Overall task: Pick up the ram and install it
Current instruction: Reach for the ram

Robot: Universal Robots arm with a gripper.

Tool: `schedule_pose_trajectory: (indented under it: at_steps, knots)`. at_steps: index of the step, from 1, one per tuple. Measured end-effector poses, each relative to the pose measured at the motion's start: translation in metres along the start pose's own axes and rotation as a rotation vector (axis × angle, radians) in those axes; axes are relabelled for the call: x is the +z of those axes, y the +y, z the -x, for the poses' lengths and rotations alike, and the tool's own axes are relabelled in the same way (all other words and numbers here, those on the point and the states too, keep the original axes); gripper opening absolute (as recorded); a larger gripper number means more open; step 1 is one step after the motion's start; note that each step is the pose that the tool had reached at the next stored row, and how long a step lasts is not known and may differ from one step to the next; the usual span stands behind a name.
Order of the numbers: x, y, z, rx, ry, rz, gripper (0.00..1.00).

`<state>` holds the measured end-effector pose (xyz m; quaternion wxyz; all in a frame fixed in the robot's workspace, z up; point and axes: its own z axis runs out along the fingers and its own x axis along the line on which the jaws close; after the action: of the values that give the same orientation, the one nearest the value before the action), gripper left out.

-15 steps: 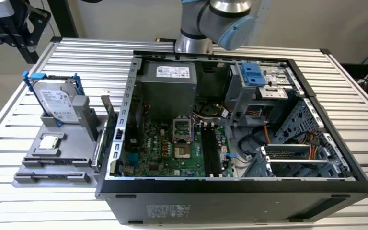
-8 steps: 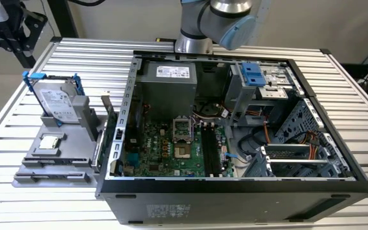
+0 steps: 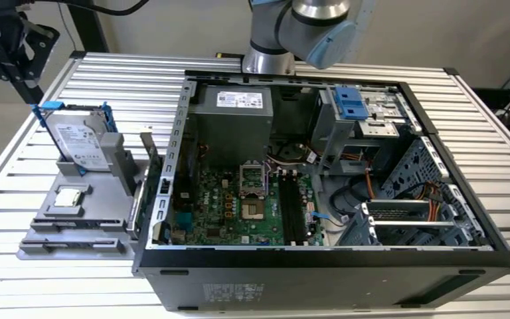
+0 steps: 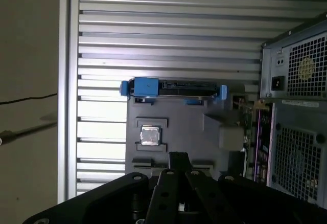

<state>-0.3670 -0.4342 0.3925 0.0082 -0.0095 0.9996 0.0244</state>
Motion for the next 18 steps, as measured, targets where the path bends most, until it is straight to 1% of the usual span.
schedule_pose_trajectory:
  at_steps: [10,18]
  knots:
    - [-0.0015,-0.0305,-0.0008,0.000,0.0000,-0.0001,0.00]
    - [-0.0023,-0.0521,-0.0012,0.006,-0.0003,-0.0001,0.00]
